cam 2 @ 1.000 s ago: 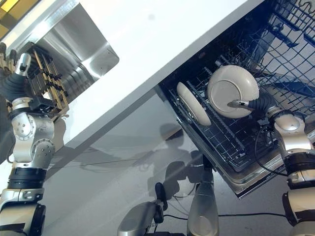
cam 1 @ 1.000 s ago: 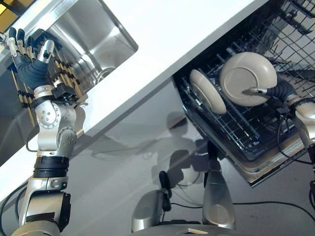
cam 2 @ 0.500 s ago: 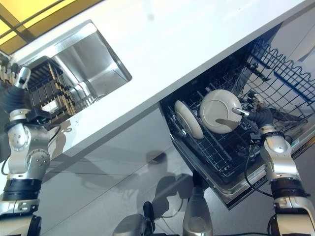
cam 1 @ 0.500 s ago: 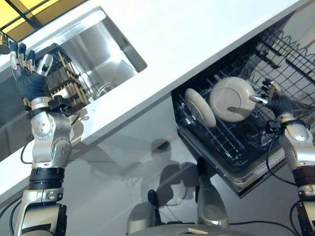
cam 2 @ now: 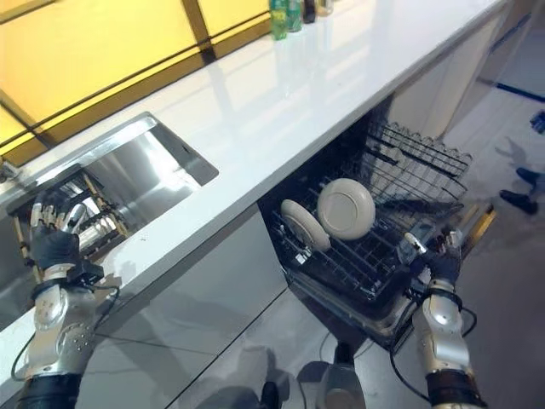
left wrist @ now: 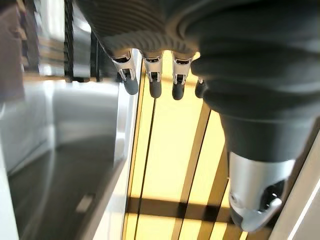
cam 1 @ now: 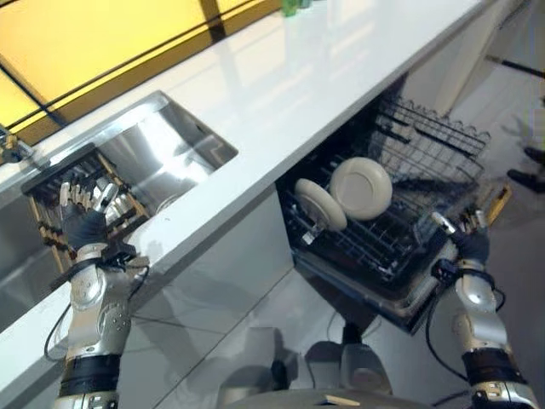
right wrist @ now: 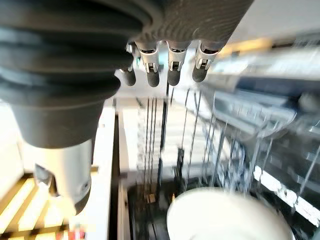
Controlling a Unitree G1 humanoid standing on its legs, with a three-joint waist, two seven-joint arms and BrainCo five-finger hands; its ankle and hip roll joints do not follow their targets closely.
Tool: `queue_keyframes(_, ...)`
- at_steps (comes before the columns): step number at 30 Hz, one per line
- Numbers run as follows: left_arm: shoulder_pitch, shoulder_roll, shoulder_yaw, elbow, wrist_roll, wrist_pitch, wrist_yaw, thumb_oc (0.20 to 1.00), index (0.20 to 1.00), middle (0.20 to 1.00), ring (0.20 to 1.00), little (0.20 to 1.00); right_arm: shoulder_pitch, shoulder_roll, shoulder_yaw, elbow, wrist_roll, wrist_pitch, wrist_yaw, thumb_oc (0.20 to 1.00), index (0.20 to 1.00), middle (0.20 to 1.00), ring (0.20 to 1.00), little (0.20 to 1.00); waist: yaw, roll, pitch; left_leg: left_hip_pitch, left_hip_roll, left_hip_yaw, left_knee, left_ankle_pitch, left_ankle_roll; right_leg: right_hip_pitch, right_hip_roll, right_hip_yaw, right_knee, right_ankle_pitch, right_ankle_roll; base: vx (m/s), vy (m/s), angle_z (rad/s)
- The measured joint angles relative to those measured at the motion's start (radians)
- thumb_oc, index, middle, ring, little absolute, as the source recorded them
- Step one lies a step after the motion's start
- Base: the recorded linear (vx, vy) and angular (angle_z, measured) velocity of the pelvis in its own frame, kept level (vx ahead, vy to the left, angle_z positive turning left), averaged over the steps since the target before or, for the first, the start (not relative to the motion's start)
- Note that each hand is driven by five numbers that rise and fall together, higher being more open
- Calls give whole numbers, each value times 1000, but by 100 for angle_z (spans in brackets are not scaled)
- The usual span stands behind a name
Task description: Pick up plates and place into dishwasher.
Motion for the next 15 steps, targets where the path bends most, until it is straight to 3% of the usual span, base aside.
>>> queue_keyframes(3,-1,-3,-16,2,-2,2,3,1000,1000,1000,1000,1000,4,-2,-1,14,20,-2,-10,1000,1000,1000,1000,1000,-4,10,2,-5,-39,39,6,8,22,-3,-52,-32,-49,47,7,-70,335,-27)
queue_keyframes(6,8,-10,-51,4,-3,8,8,1000,1000,1000,1000,1000,1,-5,0,38,40,-1,2,1000,1000,1000,1000,1000,9,42,12,-1,-60,89,14,7,40,-25,-106,-107,-17,47,8,-66,210,-31)
queue_keyframes(9,29,-46,-56,-4,-3,18,5,1000,1000,1000,1000,1000,4,-10,8,48,72,-1,4,1000,1000,1000,1000,1000,14,104,13,-49,-25,126,42,-5,43,-93,-109,-128,149,-13,-9,-202,-36,-13)
queue_keyframes(10,27,-49,-59,-4,-3,17,7,1000,1000,1000,1000,1000,0,-11,11,49,85,-5,4,1000,1000,1000,1000,1000,20,115,3,-83,-26,126,58,-6,35,-110,-110,-131,181,-45,-11,-342,62,-5)
queue_keyframes(11,11,-40,-74,0,-3,7,10,1000,1000,1000,1000,1000,-20,-28,22,63,99,-25,4,1000,1000,1000,1000,1000,35,113,9,-119,-35,117,88,-14,24,-127,-109,-134,150,-56,11,-356,125,-12)
queue_keyframes(15,-52,-46,-147,5,-4,-17,47,1000,1000,1000,1000,1000,-196,-129,63,180,137,-44,4,1000,1000,1000,1000,1000,40,146,55,-243,-47,119,126,12,28,-220,-107,-119,93,39,-5,-239,161,-18)
